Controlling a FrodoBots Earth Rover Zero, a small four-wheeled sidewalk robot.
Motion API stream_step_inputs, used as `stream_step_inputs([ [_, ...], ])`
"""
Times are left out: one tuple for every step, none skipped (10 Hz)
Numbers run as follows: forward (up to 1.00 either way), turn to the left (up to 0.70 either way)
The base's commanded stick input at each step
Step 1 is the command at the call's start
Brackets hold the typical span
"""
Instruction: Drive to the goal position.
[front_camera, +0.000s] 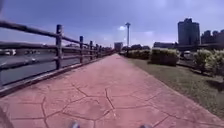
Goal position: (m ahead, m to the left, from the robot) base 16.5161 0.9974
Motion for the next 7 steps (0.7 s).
stream_step_inputs([
  [0.7,-0.08],
  [0.7,0.0],
  [0.7,0.0],
  [0.7,0.0],
  [0.7,0.0],
  [0.7,0.0],
  [0.7,0.0],
])
